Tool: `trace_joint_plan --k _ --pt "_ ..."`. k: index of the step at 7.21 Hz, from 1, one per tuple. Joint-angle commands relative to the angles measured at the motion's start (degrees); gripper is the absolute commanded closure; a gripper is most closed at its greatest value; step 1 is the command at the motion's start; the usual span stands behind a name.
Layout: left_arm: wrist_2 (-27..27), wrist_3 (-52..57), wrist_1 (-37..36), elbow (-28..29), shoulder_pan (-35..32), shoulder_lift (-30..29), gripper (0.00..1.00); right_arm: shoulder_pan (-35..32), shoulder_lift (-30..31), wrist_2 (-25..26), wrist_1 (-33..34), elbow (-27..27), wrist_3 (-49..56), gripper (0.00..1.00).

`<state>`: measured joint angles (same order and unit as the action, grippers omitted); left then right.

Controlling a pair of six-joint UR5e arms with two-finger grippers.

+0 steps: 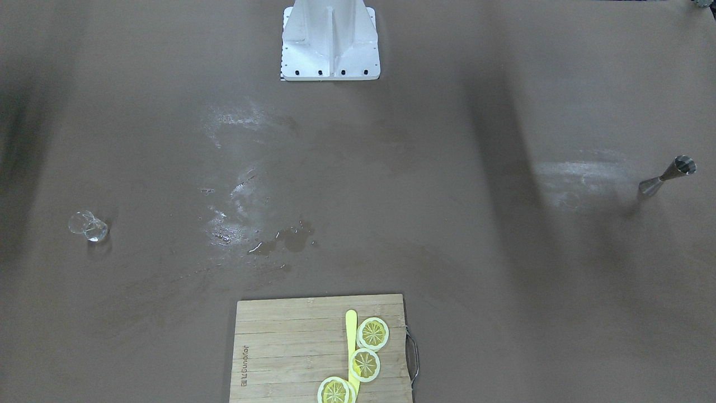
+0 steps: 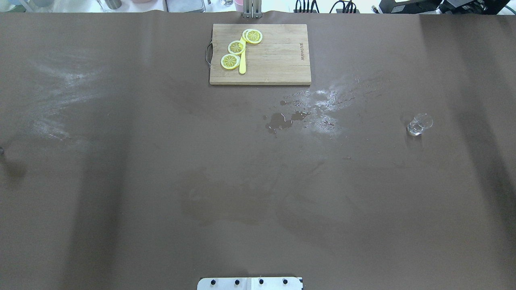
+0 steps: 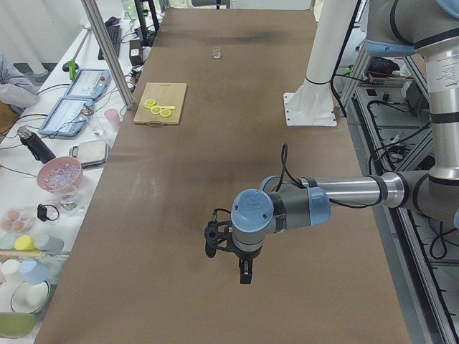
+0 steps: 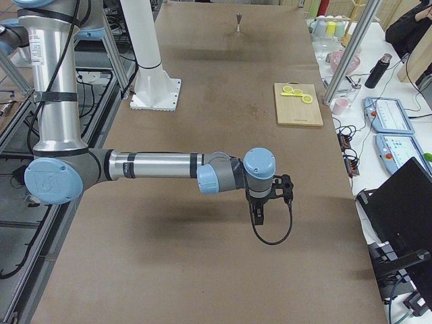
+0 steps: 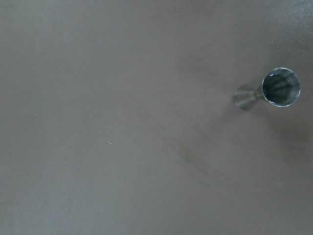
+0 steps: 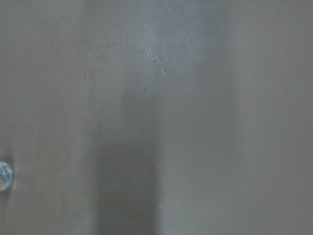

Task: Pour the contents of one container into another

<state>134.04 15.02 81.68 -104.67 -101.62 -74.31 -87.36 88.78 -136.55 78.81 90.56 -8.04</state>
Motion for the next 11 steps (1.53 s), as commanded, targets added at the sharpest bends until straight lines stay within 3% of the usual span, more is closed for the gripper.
trace_joint_plan --k 1,5,8,9,10,11 --pt "-0.4 -0.1 0.0 0.4 -0.1 0.0 0.01 0.2 -0.1 -0.1 0.0 0.2 0.0 0.0" --pt "0.2 0.0 0.4 1.0 0.0 0.0 0.01 0.2 -0.1 -0.6 -0.3 0.5 0.4 0.0" --pt "0.4 0.0 2.7 2.1 0.5 0.0 0.01 1.1 0.1 -0.6 -4.2 1.5 0.7 0.0" --pt "1.7 0.0 2.5 2.7 0.5 0.0 0.01 2.7 -0.3 -1.5 -8.3 1.5 0.5 0.0" --pt "7.8 0.0 2.8 5.2 0.5 -1.7 0.01 3.2 -0.2 -1.9 -10.8 1.5 0.2 0.0" --pt "8.5 -0.7 7.1 5.3 0.5 -3.2 0.01 3.4 -0.2 -3.3 -11.3 1.6 0.2 0.0"
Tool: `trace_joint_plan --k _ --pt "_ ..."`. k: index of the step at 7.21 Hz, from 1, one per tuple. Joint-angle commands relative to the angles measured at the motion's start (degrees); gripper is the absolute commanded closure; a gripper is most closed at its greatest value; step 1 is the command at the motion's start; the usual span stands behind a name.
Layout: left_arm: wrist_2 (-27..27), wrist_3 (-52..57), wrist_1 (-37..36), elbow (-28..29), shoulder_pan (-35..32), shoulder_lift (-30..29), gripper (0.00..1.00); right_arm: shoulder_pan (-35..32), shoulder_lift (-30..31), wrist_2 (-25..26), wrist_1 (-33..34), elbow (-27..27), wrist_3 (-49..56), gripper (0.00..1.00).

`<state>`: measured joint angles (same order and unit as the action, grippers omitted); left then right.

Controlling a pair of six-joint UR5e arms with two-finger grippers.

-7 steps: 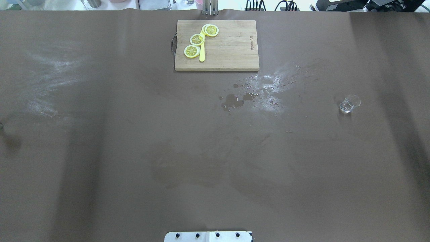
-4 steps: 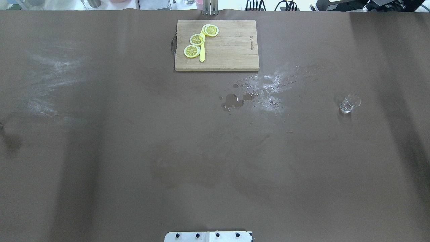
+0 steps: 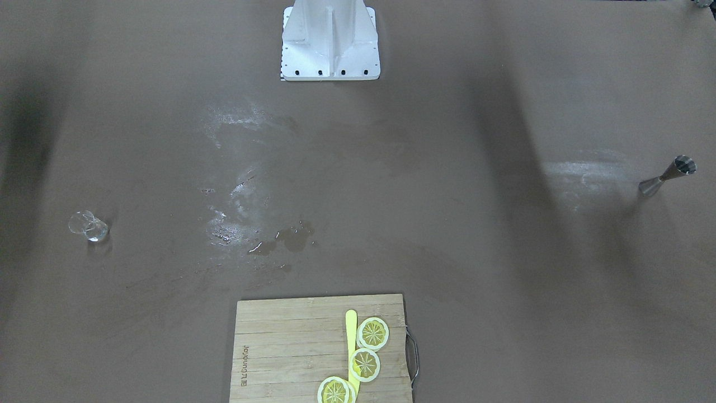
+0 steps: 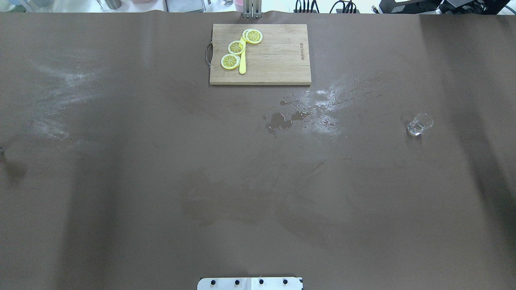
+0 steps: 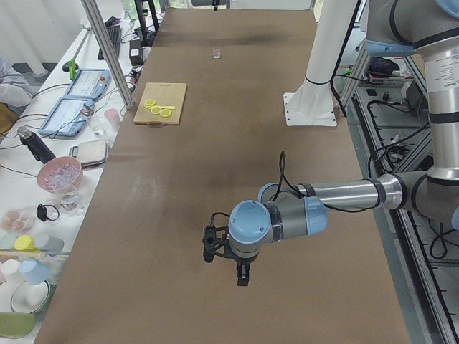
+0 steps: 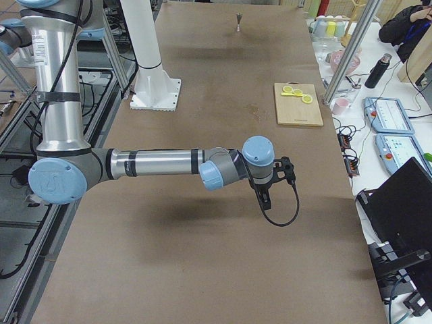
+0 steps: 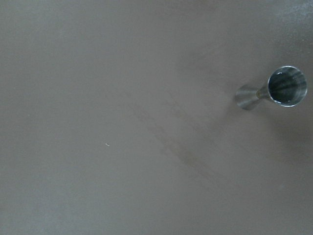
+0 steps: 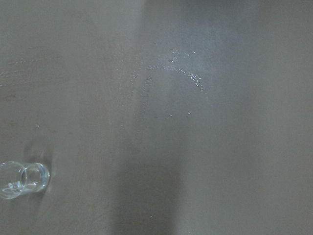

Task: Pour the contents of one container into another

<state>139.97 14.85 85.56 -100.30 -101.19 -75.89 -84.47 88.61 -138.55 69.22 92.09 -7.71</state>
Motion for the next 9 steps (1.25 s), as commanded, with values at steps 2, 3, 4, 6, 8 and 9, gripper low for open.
trace_joint_plan --k 2,3,4,6,8,9 --pt "2.4 0.1 5.7 0.9 -0.3 -3.5 0.01 2.8 -1.2 -5.0 -9.1 0.0 -0.4 0.0" --pt "2.2 0.1 11.5 0.1 -0.2 -3.9 0.01 6.6 -1.1 -5.0 -18.2 -0.4 -0.4 0.0" --pt "0.8 -0.3 19.3 0.3 0.2 -4.5 0.01 8.6 -0.8 -4.9 -26.4 -1.6 -0.4 0.0" --pt "0.4 -0.3 26.2 -4.9 0.6 -1.9 0.01 10.4 -0.3 -5.2 -33.4 -2.4 -0.2 0.0" --pt "-0.3 -0.5 34.9 -8.8 0.7 2.8 0.01 14.2 1.9 -5.3 -49.4 -6.2 0.5 0.0" --pt "-0.6 -0.5 44.8 -8.2 1.2 6.2 0.01 16.5 2.2 -5.5 -54.3 -9.0 1.5 0.0"
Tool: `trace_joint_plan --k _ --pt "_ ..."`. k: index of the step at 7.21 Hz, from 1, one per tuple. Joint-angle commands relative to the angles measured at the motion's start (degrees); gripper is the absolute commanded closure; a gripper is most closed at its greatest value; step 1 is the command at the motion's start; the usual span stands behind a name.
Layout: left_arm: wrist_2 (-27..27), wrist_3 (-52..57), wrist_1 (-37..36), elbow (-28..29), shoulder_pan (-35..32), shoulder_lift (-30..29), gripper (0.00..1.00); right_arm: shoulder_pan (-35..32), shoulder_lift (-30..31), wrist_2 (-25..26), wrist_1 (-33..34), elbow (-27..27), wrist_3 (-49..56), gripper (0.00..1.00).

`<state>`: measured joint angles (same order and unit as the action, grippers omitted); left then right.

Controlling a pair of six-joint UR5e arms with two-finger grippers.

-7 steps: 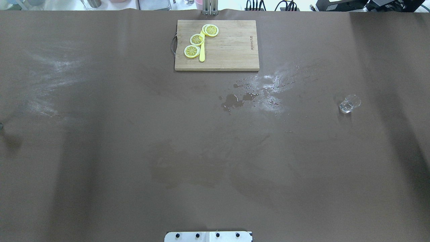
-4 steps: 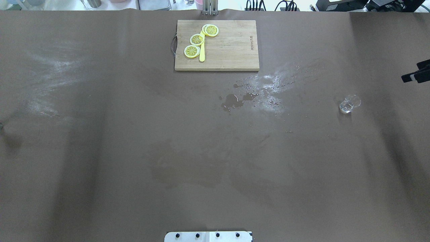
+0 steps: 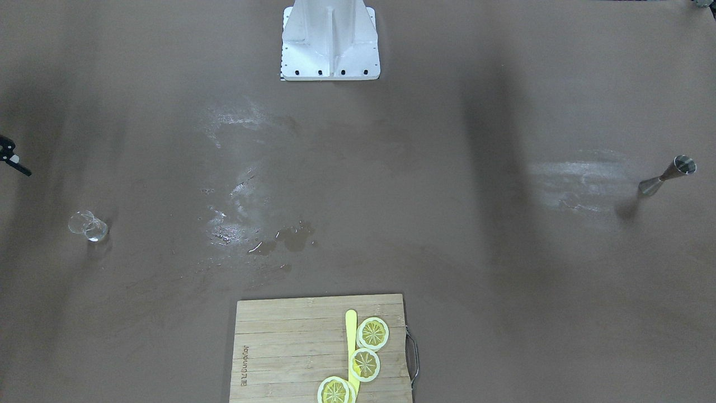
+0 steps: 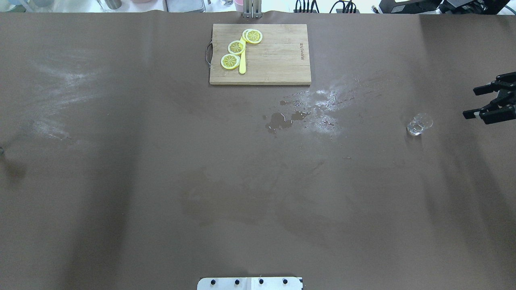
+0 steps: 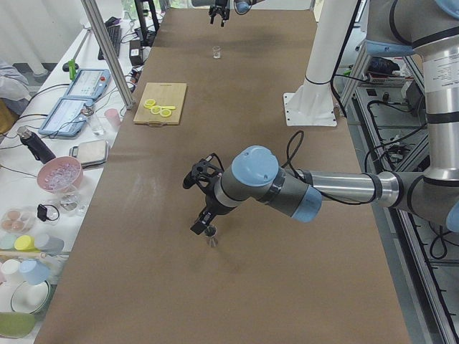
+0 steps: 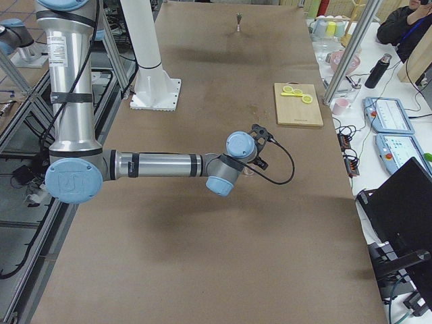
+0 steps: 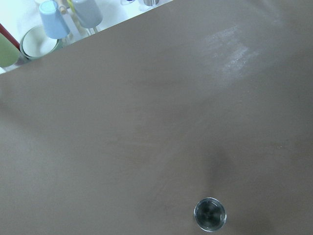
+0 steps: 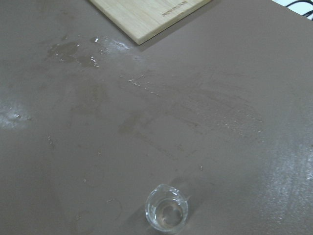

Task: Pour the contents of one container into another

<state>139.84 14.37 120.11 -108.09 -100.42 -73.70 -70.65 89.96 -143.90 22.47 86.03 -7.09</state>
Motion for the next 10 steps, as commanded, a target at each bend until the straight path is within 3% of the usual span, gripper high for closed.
trace_joint_plan --k 1,2,3,4,8,10 --pt "-1.7 -0.1 14.4 -0.5 0.7 5.0 0.01 3.5 0.7 -0.6 -11.6 -6.5 4.6 0.0" --pt "-4.3 -1.0 27.9 2.3 1.2 7.4 0.01 3.4 0.5 -0.6 -14.7 -9.6 9.8 0.0" --pt "-4.7 -14.8 37.6 5.0 3.0 9.1 0.01 2.9 0.2 -0.4 -15.1 -12.1 16.9 0.0" --pt "-8.5 -25.3 44.7 6.3 6.9 8.9 0.01 2.7 -1.1 -0.5 -15.2 -14.1 19.4 0.0" --pt "-36.1 -53.0 71.3 10.6 32.1 16.4 0.01 4.0 -8.5 0.1 -14.8 -22.1 19.3 0.0" --pt "-50.9 -54.5 81.8 17.2 45.4 20.2 0.01 4.7 -10.6 0.2 -14.5 -23.1 18.7 0.01"
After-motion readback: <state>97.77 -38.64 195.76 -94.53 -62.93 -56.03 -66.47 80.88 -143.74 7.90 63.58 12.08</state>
